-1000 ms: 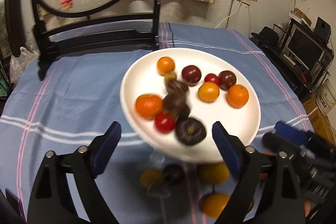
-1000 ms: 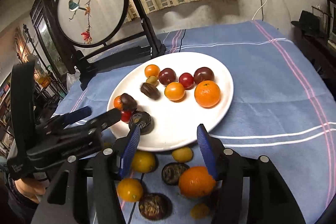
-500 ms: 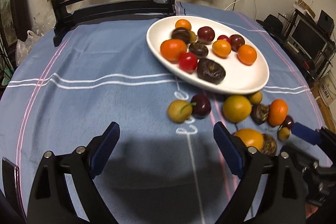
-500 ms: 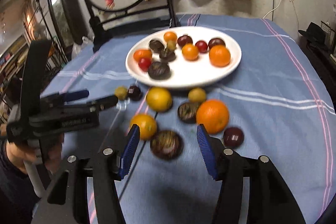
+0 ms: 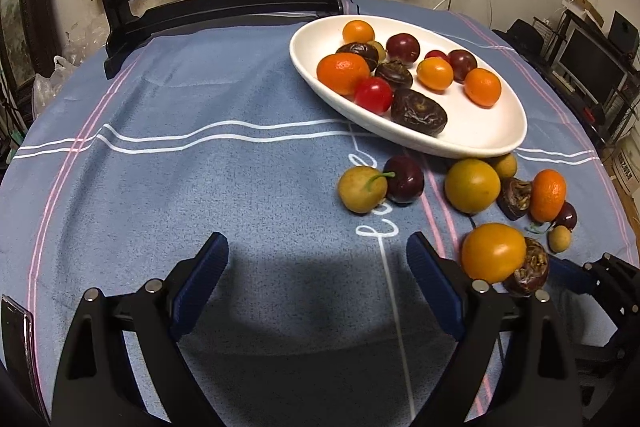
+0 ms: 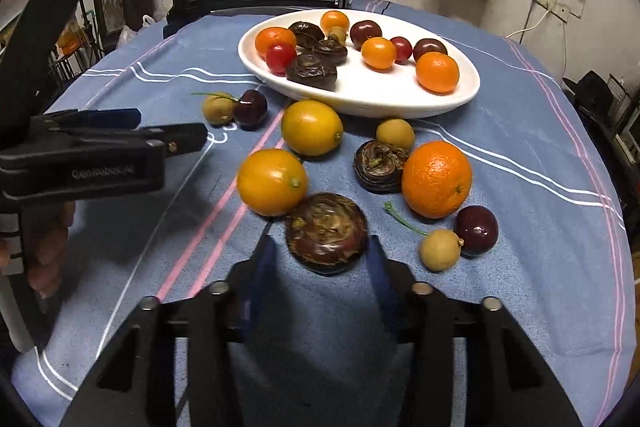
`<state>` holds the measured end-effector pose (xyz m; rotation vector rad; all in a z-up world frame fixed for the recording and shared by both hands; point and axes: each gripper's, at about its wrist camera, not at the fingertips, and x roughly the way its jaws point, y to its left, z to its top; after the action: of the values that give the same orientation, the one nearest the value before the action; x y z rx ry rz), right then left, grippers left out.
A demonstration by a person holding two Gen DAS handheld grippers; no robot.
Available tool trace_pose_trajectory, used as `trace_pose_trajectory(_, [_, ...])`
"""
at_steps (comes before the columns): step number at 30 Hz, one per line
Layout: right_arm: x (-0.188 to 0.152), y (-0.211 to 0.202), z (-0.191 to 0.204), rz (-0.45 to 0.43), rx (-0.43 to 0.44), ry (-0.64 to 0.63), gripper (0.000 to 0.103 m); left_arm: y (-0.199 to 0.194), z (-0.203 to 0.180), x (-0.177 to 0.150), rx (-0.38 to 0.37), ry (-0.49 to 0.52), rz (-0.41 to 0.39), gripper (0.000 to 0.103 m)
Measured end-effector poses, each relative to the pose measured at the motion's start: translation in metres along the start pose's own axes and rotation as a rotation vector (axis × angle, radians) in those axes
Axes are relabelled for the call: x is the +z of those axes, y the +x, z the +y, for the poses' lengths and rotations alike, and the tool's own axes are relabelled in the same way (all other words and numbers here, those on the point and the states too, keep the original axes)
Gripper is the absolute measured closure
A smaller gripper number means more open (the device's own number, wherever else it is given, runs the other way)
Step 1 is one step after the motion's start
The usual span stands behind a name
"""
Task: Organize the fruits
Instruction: 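Grasp a yellow fruit with the left tool while the right tool grasps a dark wrinkled fruit, then place the yellow fruit and dark wrinkled fruit on the plate, opening both tools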
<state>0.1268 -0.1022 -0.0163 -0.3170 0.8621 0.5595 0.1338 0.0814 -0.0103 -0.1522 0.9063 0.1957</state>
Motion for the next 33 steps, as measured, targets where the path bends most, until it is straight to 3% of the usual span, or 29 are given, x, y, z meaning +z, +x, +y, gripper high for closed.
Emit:
trace_pose_trajectory(4, [0.001, -0.008, -0.009, -0.01, 0.023, 0.04, 0.062, 0.0, -0.001, 0.0, -0.002, -0.004, -0.005, 0.016])
trace_pose_trajectory(9, [0.004, -0.013, -0.028, -0.014, 0.054, 0.13, 0.062, 0.008, -0.009, 0.006, -0.016, 0.013, 0.02, 0.036])
trace_pose_trajectory(13, [0.004, -0.014, -0.035, -0.011, 0.076, 0.166, 0.062, 0.02, -0.017, 0.014, 0.033, 0.049, 0.003, 0.042])
trace_pose_trajectory(16, [0.005, -0.016, -0.038, -0.019, 0.092, 0.177, 0.062, 0.024, -0.021, 0.02, 0.02, 0.074, -0.016, 0.063])
trace_pose_trajectory(17, [0.005, -0.016, -0.039, -0.019, 0.094, 0.177, 0.062, 0.025, -0.022, 0.023, -0.002, 0.075, -0.013, 0.075])
trace_pose_trajectory(26, [0.006, -0.03, -0.046, -0.096, 0.127, 0.229, 0.062, -0.005, -0.023, 0.018, -0.088, 0.066, -0.02, 0.076])
trace_pose_trajectory(33, [0.036, -0.062, -0.044, -0.223, 0.128, 0.226, 0.062, -0.044, -0.038, 0.05, -0.176, 0.062, -0.109, 0.076])
